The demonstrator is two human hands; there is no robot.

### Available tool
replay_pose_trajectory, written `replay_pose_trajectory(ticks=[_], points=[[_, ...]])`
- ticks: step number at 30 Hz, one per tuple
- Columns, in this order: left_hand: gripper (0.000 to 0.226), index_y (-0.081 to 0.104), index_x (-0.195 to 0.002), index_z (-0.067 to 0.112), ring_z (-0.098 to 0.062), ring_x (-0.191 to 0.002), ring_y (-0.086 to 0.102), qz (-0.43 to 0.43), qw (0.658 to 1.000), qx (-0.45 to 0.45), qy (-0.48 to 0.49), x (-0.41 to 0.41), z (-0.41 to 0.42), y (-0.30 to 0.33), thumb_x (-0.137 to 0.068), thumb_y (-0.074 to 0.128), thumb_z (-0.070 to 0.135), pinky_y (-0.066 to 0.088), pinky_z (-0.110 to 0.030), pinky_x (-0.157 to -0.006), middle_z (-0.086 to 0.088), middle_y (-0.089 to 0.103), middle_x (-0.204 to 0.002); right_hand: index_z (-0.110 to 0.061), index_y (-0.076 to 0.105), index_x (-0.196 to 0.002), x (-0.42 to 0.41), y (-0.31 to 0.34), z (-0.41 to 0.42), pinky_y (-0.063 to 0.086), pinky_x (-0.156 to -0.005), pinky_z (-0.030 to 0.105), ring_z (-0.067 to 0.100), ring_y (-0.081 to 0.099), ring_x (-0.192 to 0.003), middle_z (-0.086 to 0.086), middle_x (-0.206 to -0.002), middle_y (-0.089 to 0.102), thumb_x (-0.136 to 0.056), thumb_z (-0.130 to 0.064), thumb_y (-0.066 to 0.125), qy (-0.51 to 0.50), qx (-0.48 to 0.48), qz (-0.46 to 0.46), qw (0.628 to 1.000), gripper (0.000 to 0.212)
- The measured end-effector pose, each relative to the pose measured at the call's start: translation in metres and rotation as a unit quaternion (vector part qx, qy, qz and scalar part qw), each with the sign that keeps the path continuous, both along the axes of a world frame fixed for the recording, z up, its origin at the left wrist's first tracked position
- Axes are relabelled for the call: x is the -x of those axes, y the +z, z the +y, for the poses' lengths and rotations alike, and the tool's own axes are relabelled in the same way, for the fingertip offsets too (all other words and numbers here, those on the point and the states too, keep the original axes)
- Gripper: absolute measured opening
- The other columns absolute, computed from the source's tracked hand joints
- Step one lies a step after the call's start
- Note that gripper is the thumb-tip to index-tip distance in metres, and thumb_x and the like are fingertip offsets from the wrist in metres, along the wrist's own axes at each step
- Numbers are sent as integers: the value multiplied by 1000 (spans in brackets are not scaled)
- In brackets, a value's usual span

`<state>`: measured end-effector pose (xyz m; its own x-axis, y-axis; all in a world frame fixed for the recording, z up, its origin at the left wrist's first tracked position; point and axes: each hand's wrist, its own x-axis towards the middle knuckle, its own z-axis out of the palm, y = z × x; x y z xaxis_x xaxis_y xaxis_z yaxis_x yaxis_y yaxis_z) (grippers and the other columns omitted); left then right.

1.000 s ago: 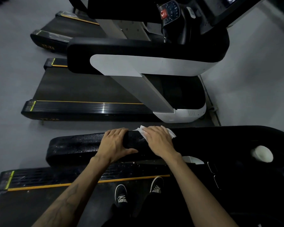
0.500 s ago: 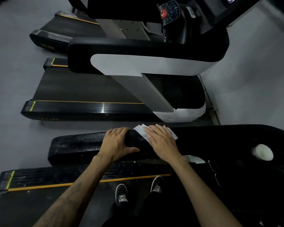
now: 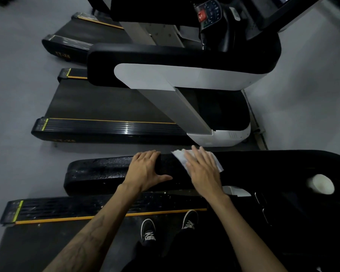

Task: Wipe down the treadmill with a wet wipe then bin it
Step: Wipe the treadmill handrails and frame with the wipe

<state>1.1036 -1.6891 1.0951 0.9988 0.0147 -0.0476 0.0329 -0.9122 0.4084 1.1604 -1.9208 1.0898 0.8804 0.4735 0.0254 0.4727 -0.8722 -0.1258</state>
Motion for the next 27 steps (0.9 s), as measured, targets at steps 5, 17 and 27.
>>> replay_pose_trajectory(ticks=[5, 17, 27], points=[[100, 51, -146, 18, -21, -136, 52, -2, 1000, 3, 2, 1, 0, -1, -73, 61, 85, 28, -39, -120, -3, 57, -147, -21, 44, -155, 12, -5, 41, 18, -126, 51, 32, 24, -155, 9, -164, 36, -106, -42, 16, -68, -28, 5, 997, 60], [99, 45, -151, 17, -19, -144, 44, 2, 1000, 5, 7, 2, -2, 2, -76, 68, 78, 20, -38, -124, -3, 49, -155, -14, 49, -151, 17, -10, 35, 25, -124, 53, 32, 28, -153, 11, -162, 39, -109, -37, 23, -77, -60, -42, 994, 55], [102, 44, -152, 17, -19, -145, 42, 10, 1000, -3, 11, 0, -2, 3, -76, 66, 81, 17, -39, -126, -4, 48, -156, -13, 49, -151, 15, -14, 13, 25, -124, 52, 31, 30, -153, 11, -160, 42, -109, -32, 30, -59, -46, -75, 994, 50]])
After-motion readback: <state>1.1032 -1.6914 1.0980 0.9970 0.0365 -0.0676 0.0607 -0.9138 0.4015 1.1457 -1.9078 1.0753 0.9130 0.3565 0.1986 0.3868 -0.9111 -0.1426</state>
